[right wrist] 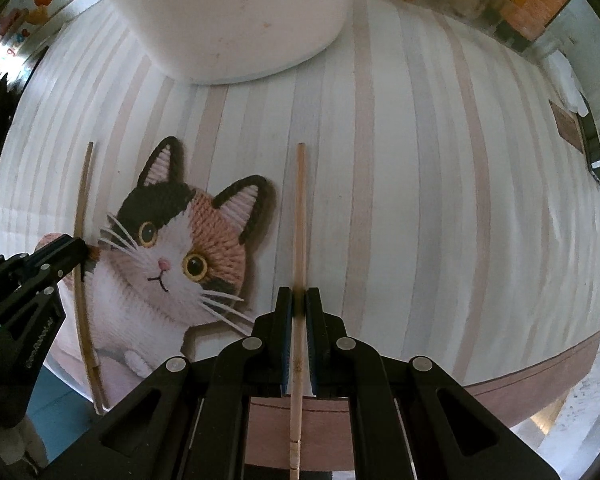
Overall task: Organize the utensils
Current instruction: 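Lift both last chopsticks and drop them into the pink holder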
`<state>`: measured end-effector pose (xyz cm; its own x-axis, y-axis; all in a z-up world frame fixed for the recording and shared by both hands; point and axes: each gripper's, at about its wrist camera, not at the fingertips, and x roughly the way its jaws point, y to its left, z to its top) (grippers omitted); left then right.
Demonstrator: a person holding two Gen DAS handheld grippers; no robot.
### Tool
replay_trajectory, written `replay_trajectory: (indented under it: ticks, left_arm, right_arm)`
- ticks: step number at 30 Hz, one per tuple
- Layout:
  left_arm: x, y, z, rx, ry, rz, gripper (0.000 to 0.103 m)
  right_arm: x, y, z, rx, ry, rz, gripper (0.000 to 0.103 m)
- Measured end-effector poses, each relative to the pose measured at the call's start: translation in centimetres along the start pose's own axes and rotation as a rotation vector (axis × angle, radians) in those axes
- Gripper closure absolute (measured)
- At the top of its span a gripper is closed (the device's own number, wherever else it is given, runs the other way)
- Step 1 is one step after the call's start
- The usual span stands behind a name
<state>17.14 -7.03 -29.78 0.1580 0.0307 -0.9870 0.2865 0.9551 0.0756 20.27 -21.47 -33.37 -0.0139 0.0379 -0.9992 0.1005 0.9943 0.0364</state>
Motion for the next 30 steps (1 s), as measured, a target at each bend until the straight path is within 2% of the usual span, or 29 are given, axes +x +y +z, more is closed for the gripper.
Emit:
replay_trajectory:
  ticks: [4, 7, 11, 13, 23, 26, 30]
  left_arm:
    - [0.5, 0.7, 0.6, 0.005, -0.007, 0.011, 0.099]
    - [-0.9, 0.7, 0.7, -0.003, -0.062, 0.050, 0.099]
    - [-4.9, 1.5, 1.5, -0.014, -0.179, 0.092, 0.099]
    - [-7.4, 2.1, 2.2, -0.037, -0.236, 0.086, 0.099]
    - [-23.6, 5.2, 5.9, -0.138, -0.584, -0.042, 0.100]
    - [-28.1, 5.7, 7.0, -0.143, -0.675, -0.092, 0.100]
    - [-32.7, 5.8, 8.9, -0.134, -0.749, -0.163, 0.100]
  right_arm:
    - [0.0, 1.5, 0.2, -0.027, -0.004, -0.036, 0.096]
    - [-0.2, 1.6, 0.2, -0.005, -0.030, -0.023, 0.096]
    - [-3.5, 0.9, 0.4, 0.037, -0.145, -0.011, 0.096]
    - [-6.5, 0.4, 0.8, 0.061, -0.234, -0.002, 0.096]
    - [-22.9, -4.8, 3.2, 0.248, -0.652, 0.138, 0.097]
    - [-26.9, -6.0, 4.8, 0.265, -0.742, 0.159, 0.097]
    - [-31.6, -7.1, 6.6, 0.274, -0.840, 0.183, 0.097]
